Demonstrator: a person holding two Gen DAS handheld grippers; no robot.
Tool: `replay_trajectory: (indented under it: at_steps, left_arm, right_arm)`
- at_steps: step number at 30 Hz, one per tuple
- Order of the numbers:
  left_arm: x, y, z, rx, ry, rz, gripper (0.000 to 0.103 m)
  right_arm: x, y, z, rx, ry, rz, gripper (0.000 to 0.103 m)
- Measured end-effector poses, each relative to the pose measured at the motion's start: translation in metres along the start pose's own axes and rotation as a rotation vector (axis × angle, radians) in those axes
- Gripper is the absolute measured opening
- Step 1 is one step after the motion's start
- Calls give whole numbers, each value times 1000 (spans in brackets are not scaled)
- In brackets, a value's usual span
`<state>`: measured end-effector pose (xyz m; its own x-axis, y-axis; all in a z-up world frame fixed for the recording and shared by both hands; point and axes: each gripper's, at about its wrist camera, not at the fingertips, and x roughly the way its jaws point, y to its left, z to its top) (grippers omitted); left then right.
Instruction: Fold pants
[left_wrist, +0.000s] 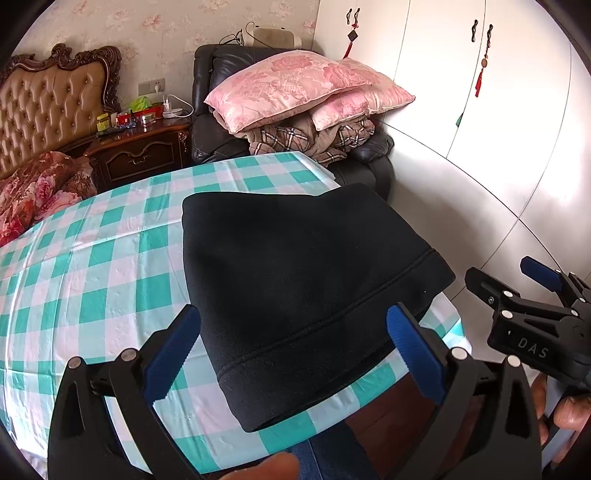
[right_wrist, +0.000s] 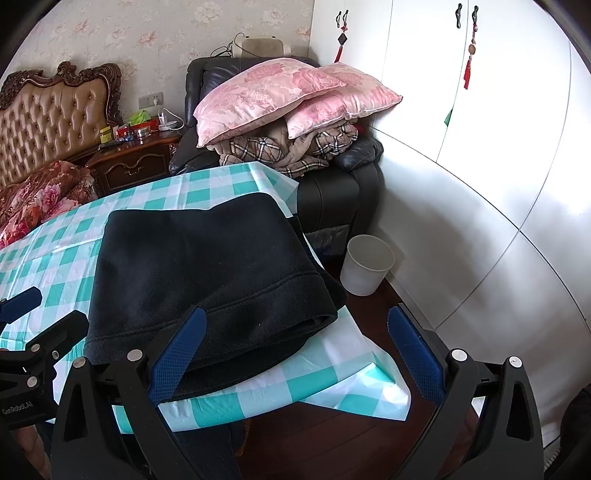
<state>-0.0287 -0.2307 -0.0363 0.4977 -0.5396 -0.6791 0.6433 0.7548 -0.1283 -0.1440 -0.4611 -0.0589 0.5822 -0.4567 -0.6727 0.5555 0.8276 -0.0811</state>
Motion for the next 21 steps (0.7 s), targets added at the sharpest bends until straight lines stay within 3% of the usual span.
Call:
replay_trajectory:
  at_steps: [21]
  left_arm:
    - [1,-3,0,1,3,-2,101]
  right_arm:
    - [0,0,0,1,1,-2,96]
